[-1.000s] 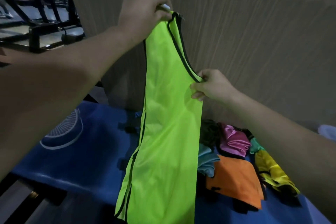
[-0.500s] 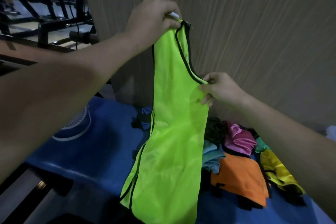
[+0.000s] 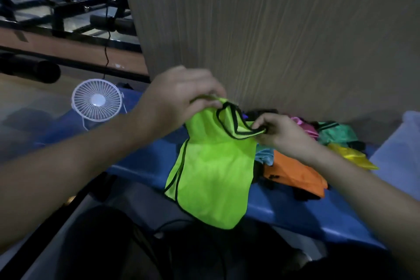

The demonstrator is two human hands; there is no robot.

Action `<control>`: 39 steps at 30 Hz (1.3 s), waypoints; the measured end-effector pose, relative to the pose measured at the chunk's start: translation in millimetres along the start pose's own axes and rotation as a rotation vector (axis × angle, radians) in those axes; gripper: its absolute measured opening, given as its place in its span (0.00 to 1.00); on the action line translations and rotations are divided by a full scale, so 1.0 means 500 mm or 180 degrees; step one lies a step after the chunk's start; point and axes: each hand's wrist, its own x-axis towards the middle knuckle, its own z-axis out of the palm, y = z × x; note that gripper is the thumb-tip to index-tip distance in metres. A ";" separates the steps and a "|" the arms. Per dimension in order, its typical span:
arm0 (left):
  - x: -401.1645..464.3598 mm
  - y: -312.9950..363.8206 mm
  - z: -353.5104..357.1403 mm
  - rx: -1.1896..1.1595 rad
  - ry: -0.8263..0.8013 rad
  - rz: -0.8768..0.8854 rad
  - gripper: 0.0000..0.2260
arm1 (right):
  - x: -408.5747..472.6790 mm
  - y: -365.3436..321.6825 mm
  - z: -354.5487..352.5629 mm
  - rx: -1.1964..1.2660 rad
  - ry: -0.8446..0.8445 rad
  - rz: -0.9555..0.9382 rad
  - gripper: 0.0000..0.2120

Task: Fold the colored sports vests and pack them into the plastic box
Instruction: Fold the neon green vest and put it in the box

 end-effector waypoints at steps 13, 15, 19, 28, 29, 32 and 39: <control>-0.279 0.108 0.169 -0.0262 -0.0775 0.0425 0.06 | -0.099 0.077 0.117 -0.0533 0.0013 -0.0603 0.16; -0.305 0.113 0.193 -0.0241 -0.0914 0.0434 0.05 | -0.104 0.087 0.126 -0.0604 0.0017 -0.0681 0.17; -0.352 0.124 0.225 -0.0321 -0.1534 0.0353 0.06 | -0.116 0.102 0.136 -0.0790 0.0000 -0.0724 0.17; -0.335 0.104 0.206 -0.1501 -0.2197 -0.0673 0.15 | -0.083 0.079 0.097 -0.0761 0.0319 -0.0446 0.13; -0.313 0.089 0.199 -0.1641 -0.1893 -0.0844 0.12 | -0.060 0.080 0.089 -0.0780 0.0496 -0.0414 0.13; -0.218 0.011 0.205 -0.1364 -0.0599 -0.1394 0.08 | 0.023 0.084 0.062 -0.1170 0.0610 0.0041 0.19; -0.078 -0.196 0.301 -0.1146 -0.1899 -0.2816 0.22 | 0.129 0.080 0.050 -0.1509 -0.0248 0.0758 0.23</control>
